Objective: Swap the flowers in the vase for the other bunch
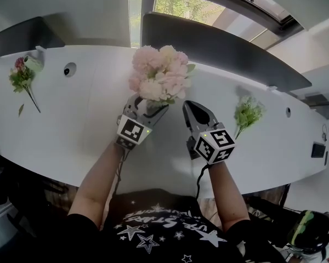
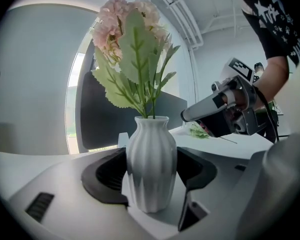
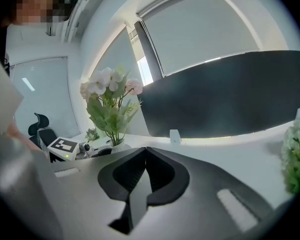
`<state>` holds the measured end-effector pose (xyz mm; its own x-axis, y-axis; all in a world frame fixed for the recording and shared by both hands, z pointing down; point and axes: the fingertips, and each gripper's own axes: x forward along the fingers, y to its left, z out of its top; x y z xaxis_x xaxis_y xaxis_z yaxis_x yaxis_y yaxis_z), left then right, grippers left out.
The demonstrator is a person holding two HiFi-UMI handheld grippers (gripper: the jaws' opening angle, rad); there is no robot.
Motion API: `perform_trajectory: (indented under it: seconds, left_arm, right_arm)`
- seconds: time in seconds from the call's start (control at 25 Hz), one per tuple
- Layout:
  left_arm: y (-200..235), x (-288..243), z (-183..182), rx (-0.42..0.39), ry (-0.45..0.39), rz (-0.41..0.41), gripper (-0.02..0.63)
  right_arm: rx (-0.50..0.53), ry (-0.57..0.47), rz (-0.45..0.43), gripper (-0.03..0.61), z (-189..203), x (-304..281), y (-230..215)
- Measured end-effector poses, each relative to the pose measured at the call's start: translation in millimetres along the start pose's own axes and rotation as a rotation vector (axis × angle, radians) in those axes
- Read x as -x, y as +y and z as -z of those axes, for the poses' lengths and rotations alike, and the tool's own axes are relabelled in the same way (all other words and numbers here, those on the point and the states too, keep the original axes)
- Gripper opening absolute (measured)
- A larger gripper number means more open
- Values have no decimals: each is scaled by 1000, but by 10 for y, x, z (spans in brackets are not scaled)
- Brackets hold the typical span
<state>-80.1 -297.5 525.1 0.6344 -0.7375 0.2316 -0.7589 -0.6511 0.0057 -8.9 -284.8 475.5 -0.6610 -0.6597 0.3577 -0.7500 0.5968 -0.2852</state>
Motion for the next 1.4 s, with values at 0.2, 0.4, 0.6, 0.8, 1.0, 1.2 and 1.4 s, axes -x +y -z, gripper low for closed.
perform_trajectory:
  seconds: [0.2, 0.4, 0.6, 0.8, 1.0, 1.2, 1.4]
  left_arm:
    - [9, -8, 38, 11, -4, 18, 304]
    - [-3, 17, -14, 14, -10, 44, 304]
    - [-25, 2, -19, 10, -15, 51, 304]
    - [-17, 19, -19, 29, -16, 55, 304]
    - [5, 4, -23, 40, -30, 51, 304]
    - [-33, -7, -43, 57, -37, 54, 304]
    - [-30, 20, 5, 48, -27, 48, 304]
  right_arm:
    - [12, 23, -79, 6, -59, -74, 173]
    - [59, 84, -231, 178, -12, -209, 479]
    - [127, 98, -367, 231, -34, -335, 667]
    - [164, 74, -419, 230, -138, -465, 729]
    - [170, 41, -448, 229, -191, -569, 749]
    - [193, 27, -458, 181, -215, -612, 761]
    - [193, 3, -462, 131, -203, -608, 783]
